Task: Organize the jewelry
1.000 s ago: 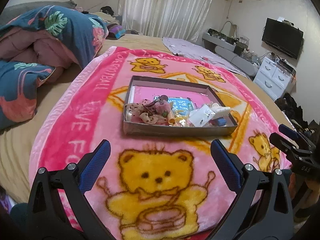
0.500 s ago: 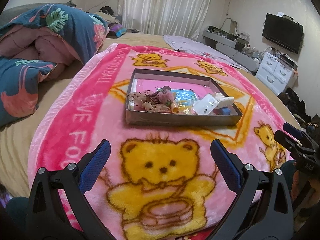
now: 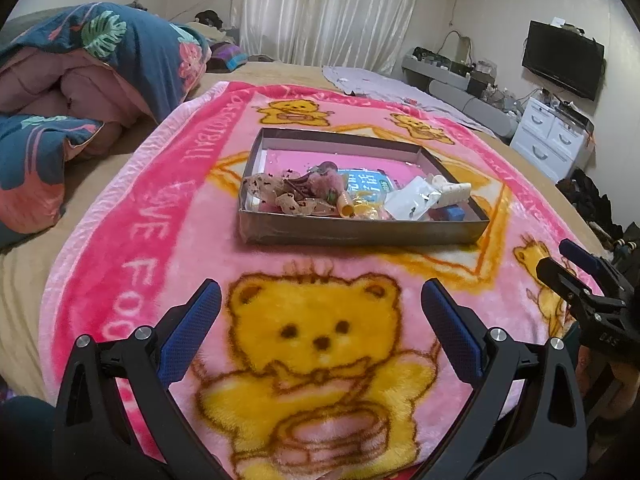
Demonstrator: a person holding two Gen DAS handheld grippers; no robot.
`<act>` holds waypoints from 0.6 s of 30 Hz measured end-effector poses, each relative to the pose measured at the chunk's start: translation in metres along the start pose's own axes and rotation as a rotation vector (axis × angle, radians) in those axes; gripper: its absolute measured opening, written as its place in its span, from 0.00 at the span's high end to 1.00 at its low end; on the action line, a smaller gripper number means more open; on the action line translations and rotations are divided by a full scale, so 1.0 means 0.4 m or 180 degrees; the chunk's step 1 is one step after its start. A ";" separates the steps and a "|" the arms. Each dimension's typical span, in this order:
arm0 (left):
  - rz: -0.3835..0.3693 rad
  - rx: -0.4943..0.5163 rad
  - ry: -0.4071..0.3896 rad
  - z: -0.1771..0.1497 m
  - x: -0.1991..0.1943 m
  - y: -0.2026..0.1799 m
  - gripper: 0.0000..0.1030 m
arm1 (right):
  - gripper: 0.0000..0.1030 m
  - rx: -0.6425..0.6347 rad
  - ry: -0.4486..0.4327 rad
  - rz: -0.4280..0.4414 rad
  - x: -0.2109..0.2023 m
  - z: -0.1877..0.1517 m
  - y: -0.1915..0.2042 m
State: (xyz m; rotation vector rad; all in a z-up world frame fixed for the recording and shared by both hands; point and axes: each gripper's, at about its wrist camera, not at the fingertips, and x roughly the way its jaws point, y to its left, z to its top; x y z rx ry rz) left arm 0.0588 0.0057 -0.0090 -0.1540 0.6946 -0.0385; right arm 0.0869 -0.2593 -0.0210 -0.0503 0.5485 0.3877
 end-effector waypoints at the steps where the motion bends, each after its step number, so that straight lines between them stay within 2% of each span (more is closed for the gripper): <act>1: 0.0001 -0.0001 0.0002 0.000 0.002 0.000 0.09 | 0.04 0.0006 0.0002 -0.0011 0.003 0.000 -0.002; 18: 0.0017 -0.0005 -0.0008 0.000 0.006 0.002 0.09 | 0.04 0.0003 -0.0008 -0.0008 0.005 -0.008 -0.006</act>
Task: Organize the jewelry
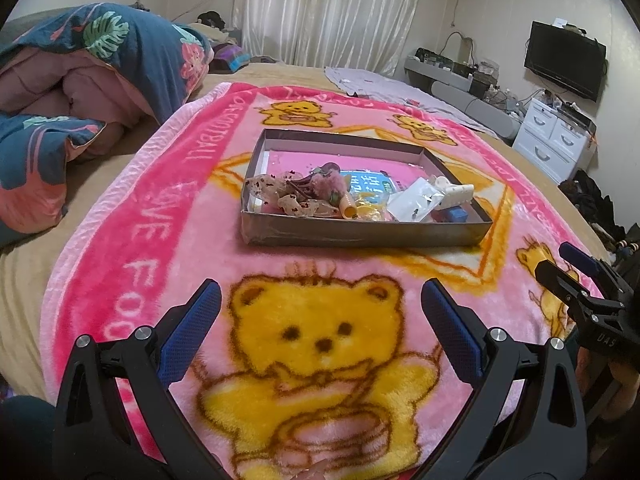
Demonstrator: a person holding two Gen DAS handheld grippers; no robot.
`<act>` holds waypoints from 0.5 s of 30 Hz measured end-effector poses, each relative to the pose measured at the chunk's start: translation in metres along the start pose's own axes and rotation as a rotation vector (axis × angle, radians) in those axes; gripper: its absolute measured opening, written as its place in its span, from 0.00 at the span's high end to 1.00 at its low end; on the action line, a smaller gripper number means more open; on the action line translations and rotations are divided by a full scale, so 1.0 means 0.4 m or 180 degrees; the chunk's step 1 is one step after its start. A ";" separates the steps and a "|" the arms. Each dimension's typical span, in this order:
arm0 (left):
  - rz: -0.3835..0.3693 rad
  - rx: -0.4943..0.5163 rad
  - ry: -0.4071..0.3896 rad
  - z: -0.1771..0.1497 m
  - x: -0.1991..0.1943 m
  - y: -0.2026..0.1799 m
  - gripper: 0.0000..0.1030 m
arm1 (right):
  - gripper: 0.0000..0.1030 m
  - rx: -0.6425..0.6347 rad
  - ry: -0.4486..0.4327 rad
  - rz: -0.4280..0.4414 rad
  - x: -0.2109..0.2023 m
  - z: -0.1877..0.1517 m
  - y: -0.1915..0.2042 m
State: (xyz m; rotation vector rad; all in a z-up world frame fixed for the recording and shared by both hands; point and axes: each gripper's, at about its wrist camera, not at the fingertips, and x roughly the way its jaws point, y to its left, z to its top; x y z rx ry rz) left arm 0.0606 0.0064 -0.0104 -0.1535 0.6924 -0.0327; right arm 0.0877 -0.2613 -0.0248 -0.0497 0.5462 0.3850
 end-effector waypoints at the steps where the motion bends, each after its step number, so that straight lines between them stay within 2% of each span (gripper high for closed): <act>1: -0.0006 -0.0002 -0.0005 0.000 -0.002 -0.001 0.09 | 0.04 0.0001 0.0011 0.0002 0.001 0.000 0.000; 15: -0.0020 0.0010 -0.0014 0.000 -0.004 -0.003 0.09 | 0.04 0.0007 0.0011 -0.0002 0.000 -0.003 0.003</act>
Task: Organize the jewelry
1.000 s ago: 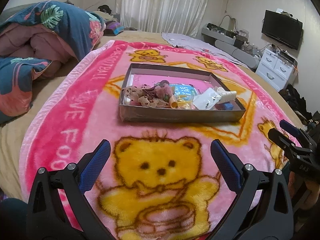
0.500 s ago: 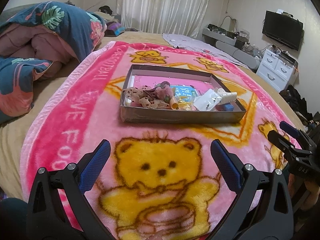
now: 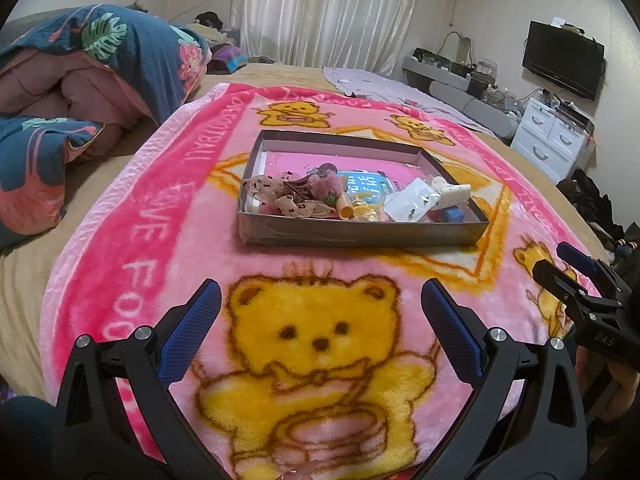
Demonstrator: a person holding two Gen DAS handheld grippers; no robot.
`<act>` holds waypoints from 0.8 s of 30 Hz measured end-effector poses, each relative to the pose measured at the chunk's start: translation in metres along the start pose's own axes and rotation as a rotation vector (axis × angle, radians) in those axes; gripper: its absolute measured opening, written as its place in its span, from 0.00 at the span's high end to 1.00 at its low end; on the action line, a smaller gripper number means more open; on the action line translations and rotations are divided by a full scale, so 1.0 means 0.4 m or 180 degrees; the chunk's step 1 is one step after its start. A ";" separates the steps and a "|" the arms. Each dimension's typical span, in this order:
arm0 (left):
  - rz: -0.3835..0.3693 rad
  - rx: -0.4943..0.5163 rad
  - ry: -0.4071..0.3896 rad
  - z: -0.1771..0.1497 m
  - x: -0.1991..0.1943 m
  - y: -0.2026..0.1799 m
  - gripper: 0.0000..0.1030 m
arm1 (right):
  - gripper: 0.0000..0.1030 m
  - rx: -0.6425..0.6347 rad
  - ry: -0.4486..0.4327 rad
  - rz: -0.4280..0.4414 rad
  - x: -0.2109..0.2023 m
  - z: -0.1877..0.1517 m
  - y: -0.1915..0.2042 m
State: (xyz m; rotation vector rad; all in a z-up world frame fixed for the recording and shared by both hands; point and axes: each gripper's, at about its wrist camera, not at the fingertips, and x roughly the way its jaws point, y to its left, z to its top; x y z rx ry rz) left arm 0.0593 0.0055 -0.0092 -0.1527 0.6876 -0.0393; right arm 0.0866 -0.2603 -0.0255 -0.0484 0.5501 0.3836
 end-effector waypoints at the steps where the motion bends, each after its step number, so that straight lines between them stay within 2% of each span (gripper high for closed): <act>1: 0.0005 0.0002 0.0003 0.000 0.000 0.000 0.09 | 0.04 -0.0001 0.0000 -0.0001 0.000 0.000 0.000; 24: 0.0025 0.0008 -0.0002 0.000 -0.006 -0.007 0.09 | 0.04 0.0003 -0.0008 -0.0002 -0.002 0.001 0.000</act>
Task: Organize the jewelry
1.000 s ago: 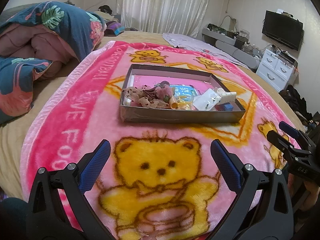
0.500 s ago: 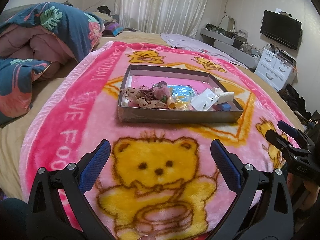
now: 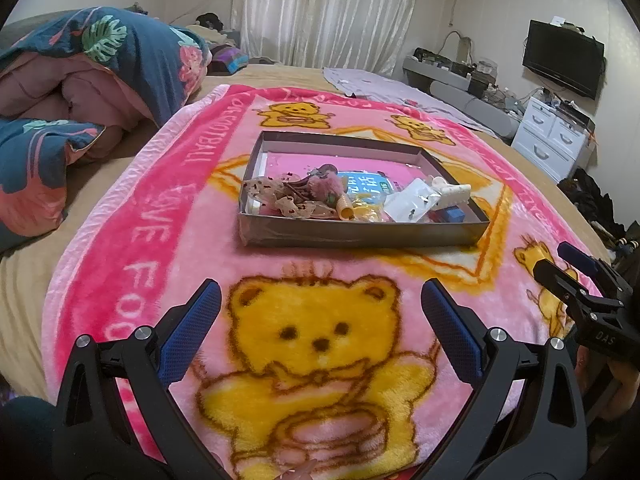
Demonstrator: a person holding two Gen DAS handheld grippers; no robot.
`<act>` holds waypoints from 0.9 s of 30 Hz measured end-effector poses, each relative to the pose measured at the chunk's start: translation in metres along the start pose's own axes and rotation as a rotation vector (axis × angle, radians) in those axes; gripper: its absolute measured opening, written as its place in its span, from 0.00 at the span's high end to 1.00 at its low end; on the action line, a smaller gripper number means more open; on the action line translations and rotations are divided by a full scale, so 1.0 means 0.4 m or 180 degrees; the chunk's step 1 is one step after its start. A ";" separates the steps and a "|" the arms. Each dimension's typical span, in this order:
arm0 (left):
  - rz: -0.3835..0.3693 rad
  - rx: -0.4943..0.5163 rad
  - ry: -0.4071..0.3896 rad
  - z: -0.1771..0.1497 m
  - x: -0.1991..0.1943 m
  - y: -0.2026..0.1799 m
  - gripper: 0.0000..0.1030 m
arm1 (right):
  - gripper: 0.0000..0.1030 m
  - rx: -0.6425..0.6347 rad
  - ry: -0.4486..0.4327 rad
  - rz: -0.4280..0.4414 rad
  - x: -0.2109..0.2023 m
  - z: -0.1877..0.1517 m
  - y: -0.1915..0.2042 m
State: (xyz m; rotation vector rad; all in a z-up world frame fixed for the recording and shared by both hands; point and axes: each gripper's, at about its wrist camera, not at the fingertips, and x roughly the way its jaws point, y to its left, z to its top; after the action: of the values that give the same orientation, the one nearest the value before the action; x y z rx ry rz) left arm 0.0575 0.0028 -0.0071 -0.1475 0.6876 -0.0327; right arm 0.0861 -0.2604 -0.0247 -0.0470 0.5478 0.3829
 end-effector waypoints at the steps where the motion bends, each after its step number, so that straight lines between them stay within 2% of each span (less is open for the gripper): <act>1: 0.0006 -0.0002 0.0003 0.001 0.001 0.002 0.09 | 0.04 0.0002 -0.0001 0.0000 -0.001 0.000 0.000; 27: 0.0011 -0.0003 0.0004 0.002 0.001 0.004 0.09 | 0.04 0.0005 -0.0017 0.0002 -0.005 0.005 0.001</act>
State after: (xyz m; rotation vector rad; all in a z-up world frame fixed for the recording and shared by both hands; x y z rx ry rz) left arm 0.0584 0.0044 -0.0067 -0.1472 0.6891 -0.0293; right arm 0.0855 -0.2604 -0.0221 -0.0444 0.5429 0.3830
